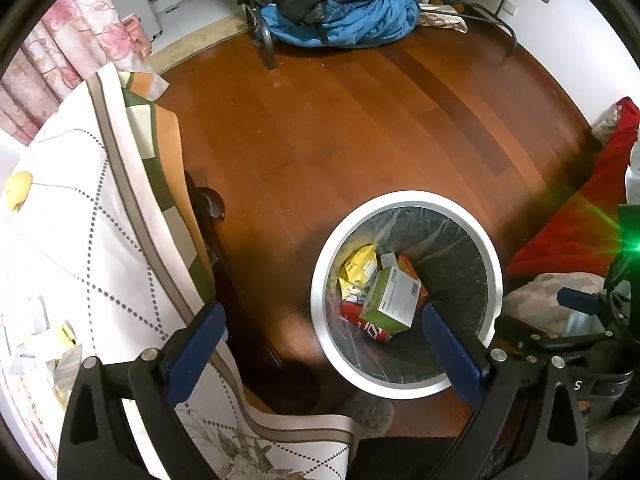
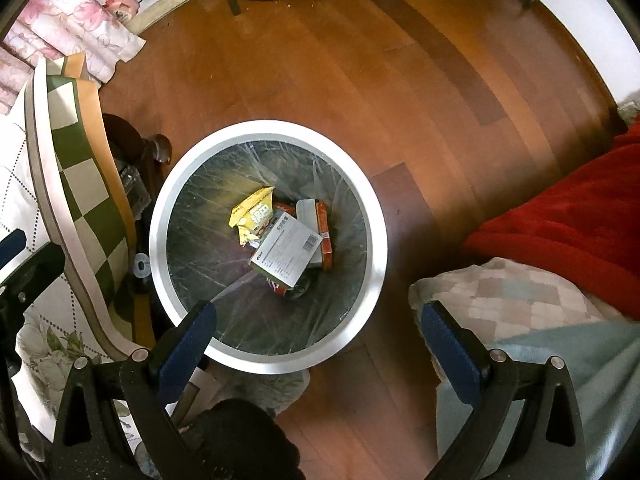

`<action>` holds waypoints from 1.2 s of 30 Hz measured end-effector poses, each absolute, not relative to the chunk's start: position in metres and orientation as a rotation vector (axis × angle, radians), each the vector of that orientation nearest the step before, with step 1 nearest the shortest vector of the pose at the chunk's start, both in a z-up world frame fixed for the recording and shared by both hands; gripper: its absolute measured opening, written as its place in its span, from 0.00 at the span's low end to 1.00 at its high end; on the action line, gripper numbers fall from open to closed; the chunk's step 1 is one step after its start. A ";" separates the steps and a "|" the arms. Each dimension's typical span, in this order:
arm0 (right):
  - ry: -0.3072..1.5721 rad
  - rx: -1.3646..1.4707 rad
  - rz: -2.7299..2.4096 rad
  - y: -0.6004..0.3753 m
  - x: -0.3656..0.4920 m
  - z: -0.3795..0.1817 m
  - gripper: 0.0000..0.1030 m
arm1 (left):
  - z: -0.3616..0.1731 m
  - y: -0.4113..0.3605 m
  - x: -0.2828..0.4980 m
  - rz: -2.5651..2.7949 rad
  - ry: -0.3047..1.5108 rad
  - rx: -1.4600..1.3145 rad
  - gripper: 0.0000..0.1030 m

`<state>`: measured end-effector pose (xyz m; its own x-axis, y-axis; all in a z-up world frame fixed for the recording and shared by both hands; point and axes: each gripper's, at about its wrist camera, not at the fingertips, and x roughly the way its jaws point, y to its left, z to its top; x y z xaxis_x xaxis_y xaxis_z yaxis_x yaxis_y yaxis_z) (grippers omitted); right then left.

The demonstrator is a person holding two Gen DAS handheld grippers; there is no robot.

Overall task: Collect trash
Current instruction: 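Move both tools back toward the table, then grasp the white Oligopeptides box with left tool while right tool grasps crumpled white-yellow wrapper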

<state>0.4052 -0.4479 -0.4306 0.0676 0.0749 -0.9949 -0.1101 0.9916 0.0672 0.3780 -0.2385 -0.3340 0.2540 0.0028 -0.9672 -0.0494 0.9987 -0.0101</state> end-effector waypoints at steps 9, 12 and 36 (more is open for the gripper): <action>1.410 0.004 0.125 -0.450 0.388 -0.382 1.00 | -0.297 -0.236 0.361 0.044 1.241 -0.042 0.98; 1.374 0.023 0.128 -0.450 0.380 -0.361 1.00 | -0.279 -0.235 0.354 0.042 1.208 -0.047 0.98; 1.213 0.068 0.507 -0.240 0.342 -0.236 1.00 | -0.178 -0.046 0.260 0.442 0.978 -0.024 0.98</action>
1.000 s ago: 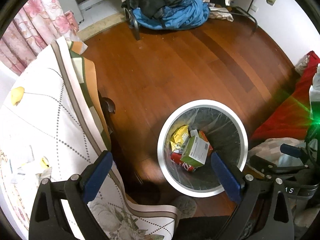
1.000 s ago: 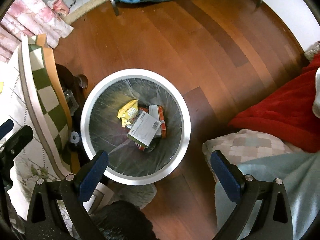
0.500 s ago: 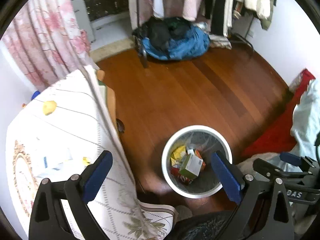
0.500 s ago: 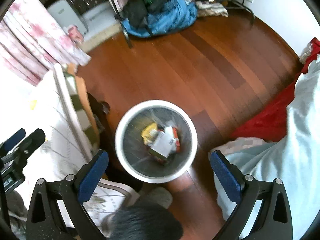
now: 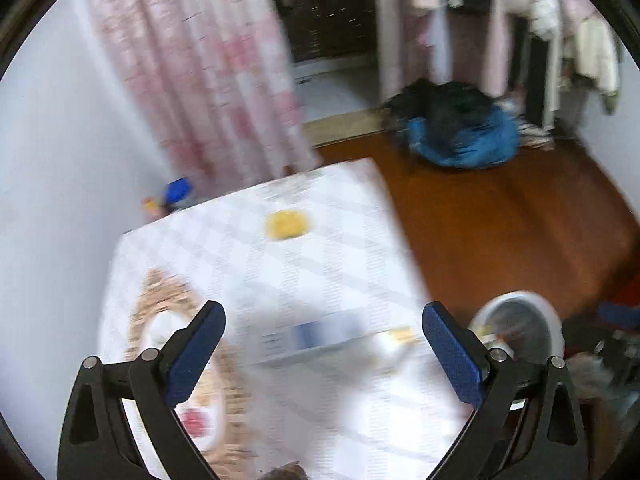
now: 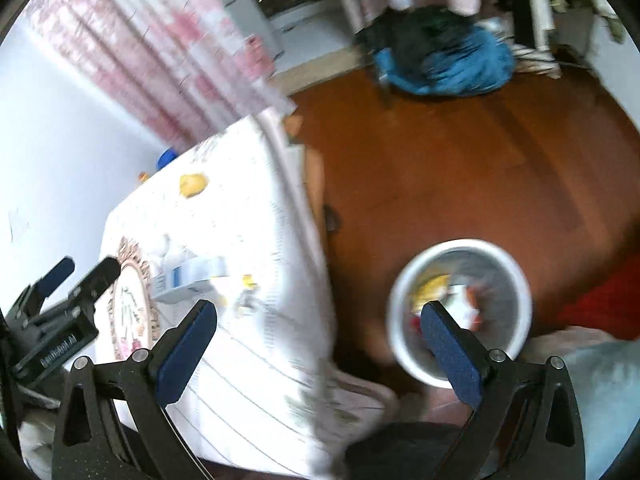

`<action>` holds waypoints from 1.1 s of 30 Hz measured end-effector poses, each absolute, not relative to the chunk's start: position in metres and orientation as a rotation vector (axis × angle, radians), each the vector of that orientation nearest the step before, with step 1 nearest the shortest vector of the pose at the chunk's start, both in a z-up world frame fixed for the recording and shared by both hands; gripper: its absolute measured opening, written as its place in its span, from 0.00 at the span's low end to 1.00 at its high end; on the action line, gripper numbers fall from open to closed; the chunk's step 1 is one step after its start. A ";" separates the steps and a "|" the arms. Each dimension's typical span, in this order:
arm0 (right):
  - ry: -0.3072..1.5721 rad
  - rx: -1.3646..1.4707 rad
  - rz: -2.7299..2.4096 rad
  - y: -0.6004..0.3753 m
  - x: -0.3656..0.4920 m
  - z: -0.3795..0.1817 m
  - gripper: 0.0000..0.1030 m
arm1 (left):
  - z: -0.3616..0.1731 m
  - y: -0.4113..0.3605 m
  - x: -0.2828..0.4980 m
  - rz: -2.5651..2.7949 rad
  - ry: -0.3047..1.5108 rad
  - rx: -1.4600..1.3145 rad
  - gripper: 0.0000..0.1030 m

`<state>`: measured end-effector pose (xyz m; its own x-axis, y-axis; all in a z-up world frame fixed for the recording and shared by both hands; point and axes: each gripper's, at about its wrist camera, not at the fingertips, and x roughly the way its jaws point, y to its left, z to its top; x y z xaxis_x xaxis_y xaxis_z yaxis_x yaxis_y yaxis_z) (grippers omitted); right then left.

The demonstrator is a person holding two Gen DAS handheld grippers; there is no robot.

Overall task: Collect trash
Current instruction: 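Grasp the white Oligopeptides box with left tool while right tool grasps crumpled white-yellow wrapper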

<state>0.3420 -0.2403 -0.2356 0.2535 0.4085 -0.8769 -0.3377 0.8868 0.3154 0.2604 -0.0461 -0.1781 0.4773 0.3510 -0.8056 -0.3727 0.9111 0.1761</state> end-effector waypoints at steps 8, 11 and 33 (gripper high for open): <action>1.376 0.081 0.548 -0.142 0.348 -0.322 0.76 | -0.255 0.032 0.231 0.520 1.124 -0.015 0.98; 1.409 0.099 0.562 -0.130 0.345 -0.340 0.52 | -0.263 0.035 0.225 0.468 1.138 0.015 0.98; 1.423 0.075 0.518 -0.138 0.361 -0.348 0.15 | -0.318 -0.004 0.296 -0.043 1.328 0.244 0.49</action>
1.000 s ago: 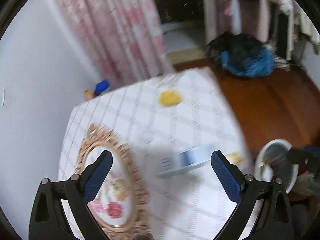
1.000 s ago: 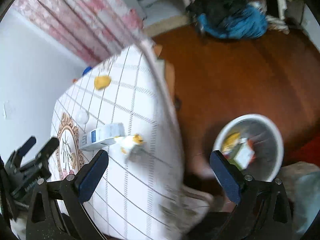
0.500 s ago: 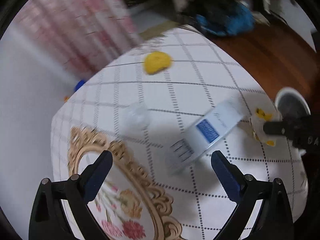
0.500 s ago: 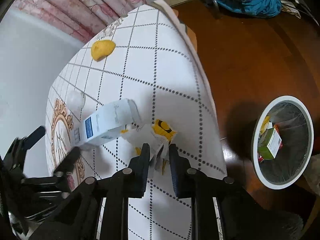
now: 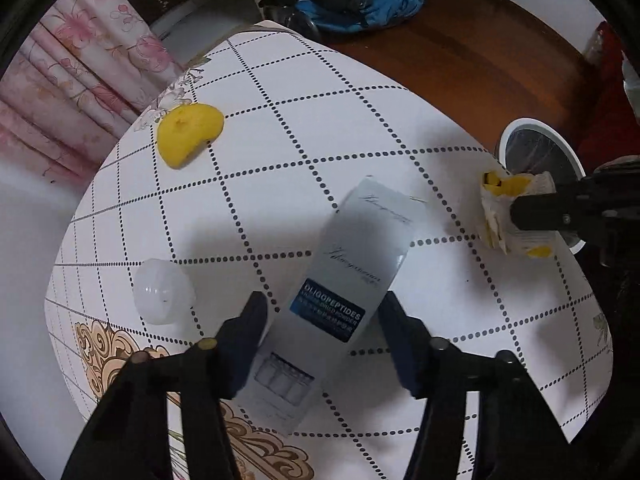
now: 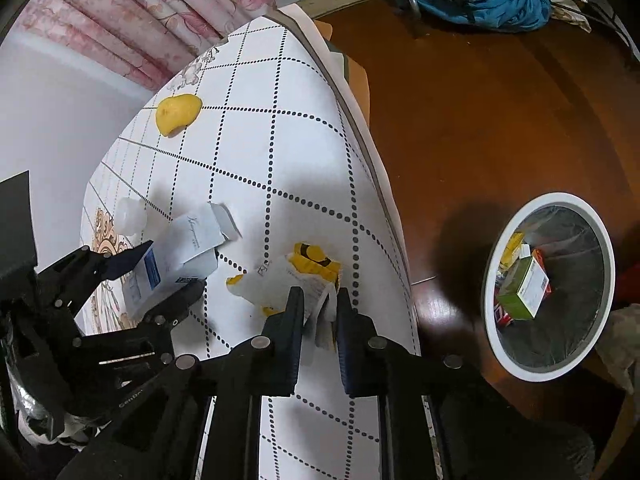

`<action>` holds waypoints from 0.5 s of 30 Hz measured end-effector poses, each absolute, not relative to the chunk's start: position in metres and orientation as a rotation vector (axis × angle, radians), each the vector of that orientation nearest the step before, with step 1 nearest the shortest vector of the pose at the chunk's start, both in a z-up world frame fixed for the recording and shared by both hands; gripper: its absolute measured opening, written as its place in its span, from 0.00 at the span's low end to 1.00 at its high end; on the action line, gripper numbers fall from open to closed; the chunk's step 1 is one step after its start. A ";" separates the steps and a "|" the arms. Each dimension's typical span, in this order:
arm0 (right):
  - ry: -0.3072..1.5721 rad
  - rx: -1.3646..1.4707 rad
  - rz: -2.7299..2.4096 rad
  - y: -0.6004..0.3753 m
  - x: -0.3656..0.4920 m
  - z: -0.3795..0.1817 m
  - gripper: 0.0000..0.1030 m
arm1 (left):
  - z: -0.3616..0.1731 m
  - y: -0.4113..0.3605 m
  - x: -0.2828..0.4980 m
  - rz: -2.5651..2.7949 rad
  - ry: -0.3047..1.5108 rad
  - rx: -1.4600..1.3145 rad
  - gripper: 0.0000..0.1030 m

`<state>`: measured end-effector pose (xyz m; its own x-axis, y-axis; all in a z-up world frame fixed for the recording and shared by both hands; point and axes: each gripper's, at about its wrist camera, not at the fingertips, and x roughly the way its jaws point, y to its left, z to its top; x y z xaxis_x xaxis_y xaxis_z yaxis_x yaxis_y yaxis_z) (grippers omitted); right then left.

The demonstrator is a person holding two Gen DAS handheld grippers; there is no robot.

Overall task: Collect trash
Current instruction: 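Grasp the white Oligopeptides box with left tool while right tool grasps crumpled white-yellow wrapper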

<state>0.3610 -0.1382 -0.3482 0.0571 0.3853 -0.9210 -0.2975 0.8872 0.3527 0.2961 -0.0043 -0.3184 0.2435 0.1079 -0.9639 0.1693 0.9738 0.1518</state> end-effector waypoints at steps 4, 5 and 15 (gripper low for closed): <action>1.424 0.077 0.527 -0.135 0.361 -0.347 0.15 | -0.318 -0.007 0.292 -0.036 1.323 0.227 0.35; 1.424 0.077 0.530 -0.135 0.360 -0.347 0.15 | -0.318 -0.007 0.291 -0.030 1.322 0.224 0.34; 1.383 0.084 0.568 -0.133 0.347 -0.332 0.14 | -0.293 0.006 0.275 0.141 1.237 0.099 0.31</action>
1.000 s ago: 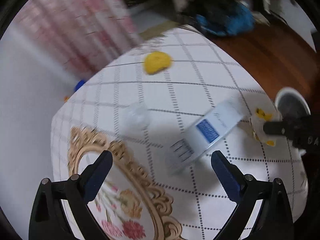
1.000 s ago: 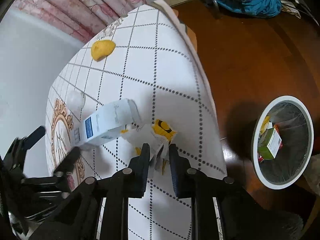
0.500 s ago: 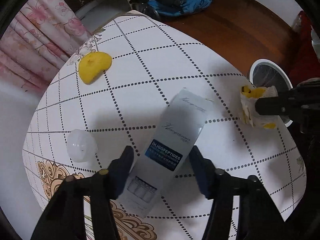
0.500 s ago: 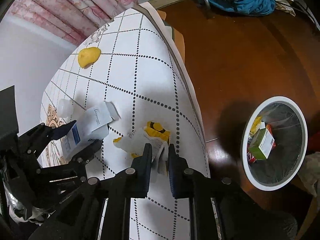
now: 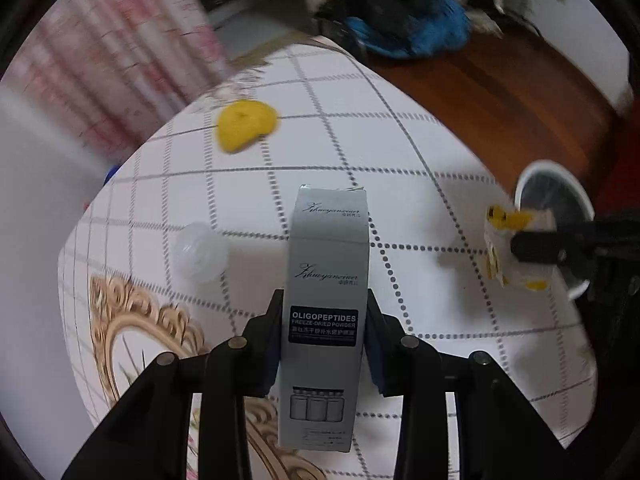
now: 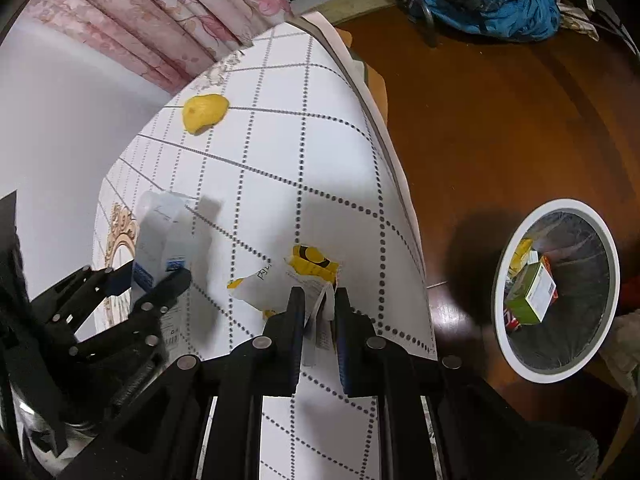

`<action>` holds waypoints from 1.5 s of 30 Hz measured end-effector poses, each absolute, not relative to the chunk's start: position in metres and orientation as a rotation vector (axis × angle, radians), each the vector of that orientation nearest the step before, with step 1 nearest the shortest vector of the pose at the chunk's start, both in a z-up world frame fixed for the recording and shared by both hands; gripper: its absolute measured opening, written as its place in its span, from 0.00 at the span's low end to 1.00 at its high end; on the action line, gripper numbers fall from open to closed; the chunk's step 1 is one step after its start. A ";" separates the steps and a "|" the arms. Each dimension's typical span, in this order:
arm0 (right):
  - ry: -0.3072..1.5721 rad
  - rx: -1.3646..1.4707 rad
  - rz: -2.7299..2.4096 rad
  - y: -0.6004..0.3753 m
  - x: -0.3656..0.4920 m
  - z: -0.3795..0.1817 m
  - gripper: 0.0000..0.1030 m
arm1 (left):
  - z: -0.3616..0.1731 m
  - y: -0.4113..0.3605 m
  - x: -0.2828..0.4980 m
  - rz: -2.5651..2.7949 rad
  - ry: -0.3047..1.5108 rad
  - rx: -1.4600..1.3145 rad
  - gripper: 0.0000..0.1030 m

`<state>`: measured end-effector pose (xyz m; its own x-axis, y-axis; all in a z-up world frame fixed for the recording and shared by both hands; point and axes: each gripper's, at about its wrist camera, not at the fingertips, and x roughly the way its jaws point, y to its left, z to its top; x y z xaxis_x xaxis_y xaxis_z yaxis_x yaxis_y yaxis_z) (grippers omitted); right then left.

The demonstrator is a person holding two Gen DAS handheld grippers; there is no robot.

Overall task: Collect trash
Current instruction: 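Carry both items over the bin and open both tools to drop them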

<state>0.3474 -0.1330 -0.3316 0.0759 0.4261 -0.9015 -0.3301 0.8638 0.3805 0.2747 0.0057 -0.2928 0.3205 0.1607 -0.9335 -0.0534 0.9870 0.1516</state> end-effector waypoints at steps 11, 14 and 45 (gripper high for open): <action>1.261 0.104 0.616 -0.148 0.324 -0.282 0.14 | -0.221 0.012 0.226 0.320 1.042 -0.094 0.31; 1.217 0.120 0.626 -0.163 0.320 -0.263 0.14 | -0.205 0.007 0.219 0.341 1.000 -0.147 0.31; 1.306 0.275 0.169 -0.471 0.396 -0.340 0.14 | -0.267 -0.243 0.371 -0.117 1.164 -0.240 0.31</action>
